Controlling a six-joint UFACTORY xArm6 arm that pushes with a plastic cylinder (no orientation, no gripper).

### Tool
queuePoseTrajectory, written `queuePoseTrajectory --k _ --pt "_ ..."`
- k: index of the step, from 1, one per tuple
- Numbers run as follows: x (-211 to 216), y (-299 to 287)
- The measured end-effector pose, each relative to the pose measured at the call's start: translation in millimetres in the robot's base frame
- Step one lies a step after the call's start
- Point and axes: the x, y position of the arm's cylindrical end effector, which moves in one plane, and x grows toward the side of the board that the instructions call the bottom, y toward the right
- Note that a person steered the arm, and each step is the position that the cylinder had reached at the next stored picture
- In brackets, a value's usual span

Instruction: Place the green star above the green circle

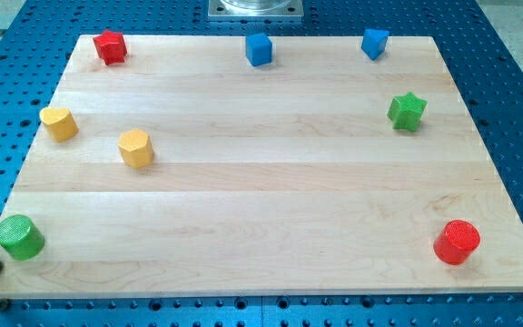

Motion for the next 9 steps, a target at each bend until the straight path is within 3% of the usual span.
queuePoseTrajectory --k 1,2,4,6,7,9 --pt "-35.2 13.0" --pt "-20.9 47.0" --pt "23.3 59.9" --pt "-79.9 67.2" --pt "-90.7 80.1" --pt "22.9 53.2"
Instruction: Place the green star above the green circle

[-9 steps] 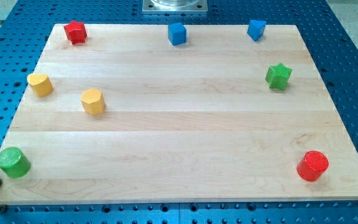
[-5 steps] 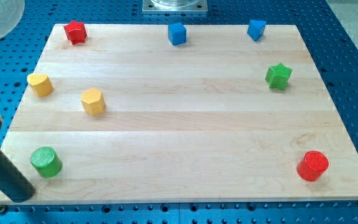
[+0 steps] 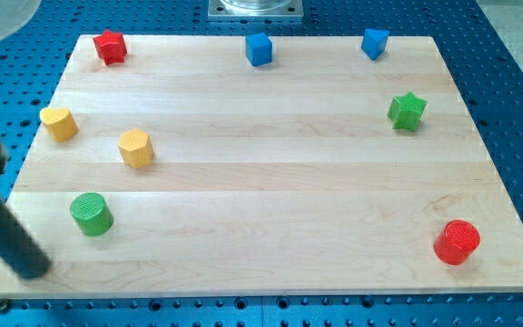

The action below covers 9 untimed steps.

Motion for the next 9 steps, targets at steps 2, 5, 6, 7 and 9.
queuePoseTrajectory --k 2,5,6,7,9 --pt "-75.6 61.2" --pt "-159.0 267.0" --pt "-202.5 352.4" --pt "-268.8 358.5" --pt "-291.0 570.4"
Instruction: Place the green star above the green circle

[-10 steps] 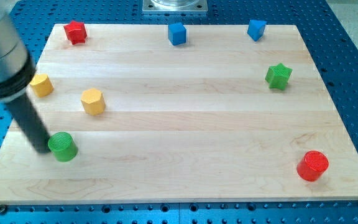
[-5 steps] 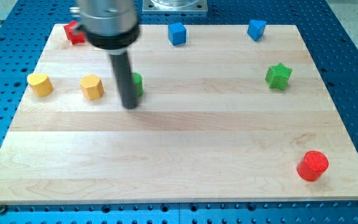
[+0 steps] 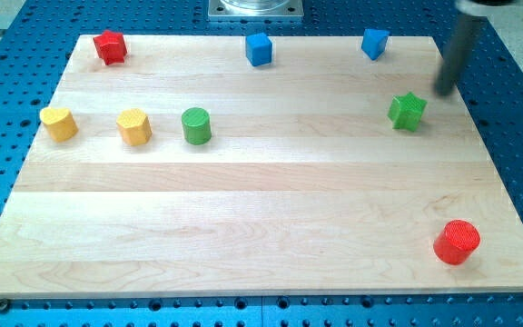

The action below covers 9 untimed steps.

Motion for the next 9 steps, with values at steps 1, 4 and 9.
queuePoseTrajectory --k 1,4,9 --pt "23.5 -4.3" --pt "16.4 -49.2" --pt "47.1 -262.1"
